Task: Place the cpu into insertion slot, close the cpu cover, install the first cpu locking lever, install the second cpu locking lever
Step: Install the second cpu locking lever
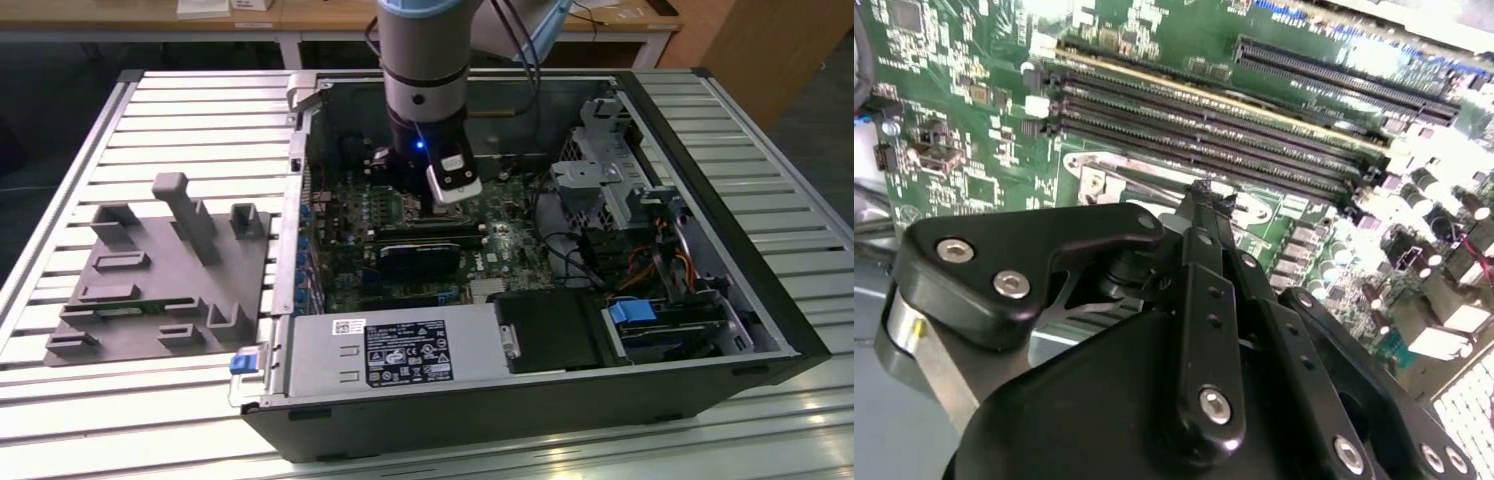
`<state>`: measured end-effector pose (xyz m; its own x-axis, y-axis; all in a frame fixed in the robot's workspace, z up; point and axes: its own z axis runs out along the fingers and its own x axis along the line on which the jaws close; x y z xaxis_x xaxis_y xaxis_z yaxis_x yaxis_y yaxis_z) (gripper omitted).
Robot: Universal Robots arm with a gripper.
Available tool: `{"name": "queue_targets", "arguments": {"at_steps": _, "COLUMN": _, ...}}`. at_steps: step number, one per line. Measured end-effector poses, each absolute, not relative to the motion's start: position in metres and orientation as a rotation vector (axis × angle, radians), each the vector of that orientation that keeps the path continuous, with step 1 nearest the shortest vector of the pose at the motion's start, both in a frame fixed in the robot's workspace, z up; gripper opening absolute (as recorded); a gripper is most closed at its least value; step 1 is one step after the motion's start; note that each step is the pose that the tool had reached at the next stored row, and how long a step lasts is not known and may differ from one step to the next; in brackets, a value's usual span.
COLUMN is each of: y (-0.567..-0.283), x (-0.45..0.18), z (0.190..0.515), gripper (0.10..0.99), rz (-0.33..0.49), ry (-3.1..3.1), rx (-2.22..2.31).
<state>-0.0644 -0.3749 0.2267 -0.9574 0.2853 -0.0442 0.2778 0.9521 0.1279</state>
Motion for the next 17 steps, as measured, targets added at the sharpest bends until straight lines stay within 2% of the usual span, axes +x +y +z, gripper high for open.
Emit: {"name": "queue_targets", "arguments": {"at_steps": 17, "y": -0.403, "x": -0.069, "z": 0.223, "gripper": 0.102, "rz": 0.371, "ry": 3.042, "rx": 0.445}}
